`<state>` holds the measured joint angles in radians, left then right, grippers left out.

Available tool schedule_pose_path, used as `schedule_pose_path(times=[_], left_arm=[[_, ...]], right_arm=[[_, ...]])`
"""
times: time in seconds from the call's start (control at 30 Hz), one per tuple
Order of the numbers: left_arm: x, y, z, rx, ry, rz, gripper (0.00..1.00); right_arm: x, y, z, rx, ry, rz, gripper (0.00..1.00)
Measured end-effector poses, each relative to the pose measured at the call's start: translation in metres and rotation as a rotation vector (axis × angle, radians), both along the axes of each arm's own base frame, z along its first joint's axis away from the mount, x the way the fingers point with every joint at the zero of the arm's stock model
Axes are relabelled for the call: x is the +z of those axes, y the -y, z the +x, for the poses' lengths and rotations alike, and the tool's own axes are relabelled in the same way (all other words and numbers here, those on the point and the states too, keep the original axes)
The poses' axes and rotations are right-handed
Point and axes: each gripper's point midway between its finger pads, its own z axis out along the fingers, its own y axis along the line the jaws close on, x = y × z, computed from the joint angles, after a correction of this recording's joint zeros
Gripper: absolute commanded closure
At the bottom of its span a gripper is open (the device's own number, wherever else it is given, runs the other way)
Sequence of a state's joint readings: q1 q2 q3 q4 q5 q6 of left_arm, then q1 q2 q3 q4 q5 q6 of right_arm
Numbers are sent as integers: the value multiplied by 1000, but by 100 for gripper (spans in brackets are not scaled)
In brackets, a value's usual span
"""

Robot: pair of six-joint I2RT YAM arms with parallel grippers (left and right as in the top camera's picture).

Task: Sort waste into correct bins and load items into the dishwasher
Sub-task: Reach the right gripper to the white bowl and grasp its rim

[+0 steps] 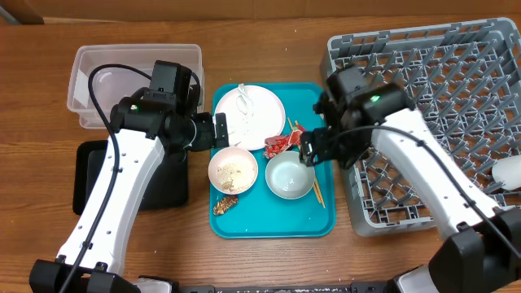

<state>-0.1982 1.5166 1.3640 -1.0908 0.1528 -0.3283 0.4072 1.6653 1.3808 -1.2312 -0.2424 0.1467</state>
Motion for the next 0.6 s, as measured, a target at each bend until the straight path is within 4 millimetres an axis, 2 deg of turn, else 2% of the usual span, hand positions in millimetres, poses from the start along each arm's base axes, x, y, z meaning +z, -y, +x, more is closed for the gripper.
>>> schedule_pose_path(times=[0.2, 0.37, 0.6], left_arm=[[0, 0, 0, 0, 1, 1, 0], [0, 0, 0, 0, 1, 0, 0], [0, 0, 0, 0, 2, 0, 0]], right_arm=[[-45, -12, -14, 16, -2, -13, 23], [-64, -20, -20, -10, 1, -10, 31], [-87, -12, -30, -83, -27, -37, 41]])
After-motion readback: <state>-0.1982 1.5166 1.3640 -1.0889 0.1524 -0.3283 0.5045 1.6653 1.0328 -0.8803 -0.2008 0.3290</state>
